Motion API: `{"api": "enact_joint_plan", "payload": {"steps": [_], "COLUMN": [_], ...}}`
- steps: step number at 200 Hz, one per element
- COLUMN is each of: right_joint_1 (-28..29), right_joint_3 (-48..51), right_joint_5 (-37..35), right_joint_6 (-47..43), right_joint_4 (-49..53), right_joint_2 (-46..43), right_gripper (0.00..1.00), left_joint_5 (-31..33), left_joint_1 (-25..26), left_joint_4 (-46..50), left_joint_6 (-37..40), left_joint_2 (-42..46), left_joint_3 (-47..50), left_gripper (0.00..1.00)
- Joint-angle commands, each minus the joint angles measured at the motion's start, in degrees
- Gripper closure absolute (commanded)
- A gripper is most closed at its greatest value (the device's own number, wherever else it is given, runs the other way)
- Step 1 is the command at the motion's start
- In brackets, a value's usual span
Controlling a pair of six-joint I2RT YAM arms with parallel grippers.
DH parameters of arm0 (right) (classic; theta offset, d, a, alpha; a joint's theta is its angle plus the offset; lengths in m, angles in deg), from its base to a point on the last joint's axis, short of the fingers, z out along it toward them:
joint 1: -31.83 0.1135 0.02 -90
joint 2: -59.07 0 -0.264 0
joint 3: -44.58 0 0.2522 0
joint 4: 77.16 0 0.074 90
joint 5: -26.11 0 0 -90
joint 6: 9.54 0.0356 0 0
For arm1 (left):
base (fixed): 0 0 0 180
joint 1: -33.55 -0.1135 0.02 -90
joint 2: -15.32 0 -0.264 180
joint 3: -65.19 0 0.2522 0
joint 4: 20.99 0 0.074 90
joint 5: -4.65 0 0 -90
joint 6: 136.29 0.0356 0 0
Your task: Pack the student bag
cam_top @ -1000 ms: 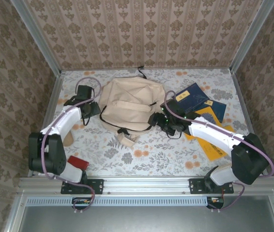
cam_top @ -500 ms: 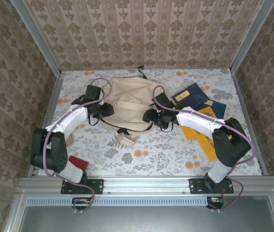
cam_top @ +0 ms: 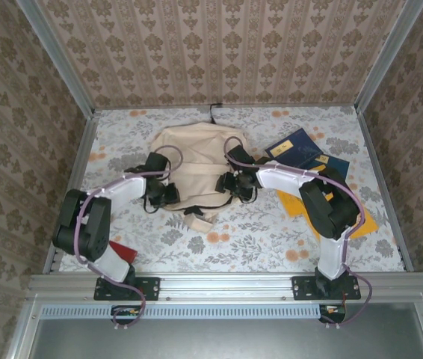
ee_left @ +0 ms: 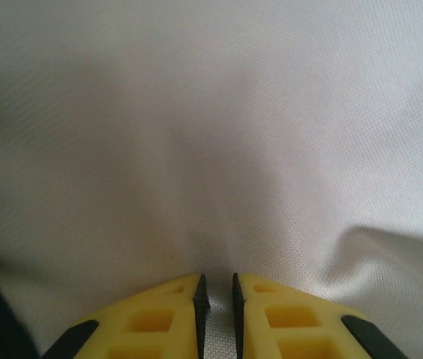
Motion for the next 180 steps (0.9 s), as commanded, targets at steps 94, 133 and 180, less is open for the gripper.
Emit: {"api": "enact_joint_plan", "payload": {"steps": [94,133,180], "right_joint_1": [-11.7,-16.3,-16.3], "right_joint_3": [6.1,6.0,5.2], "right_joint_5": [-14.4,-18.1,-14.9], "right_joint_6": [-8.3,-13.1,-14.0], "right_joint_4": [12.4,16.0,15.9], "right_joint_2": [-14.8,-11.5,-6.8], "right_gripper": [0.2,0.15,0.15], "left_joint_5": [5.1,3.4,2.9], "left_joint_1": [5.0,5.3,5.6], "left_joint_4": [10.2,8.8,8.7], "left_joint_6": [-0.9,0.1,4.4], "left_joint_2": [7.2,7.7,9.1], "left_joint_3": [-11.0,-13.0,-13.0], "left_gripper": [0.38,0.29,0.13]}}
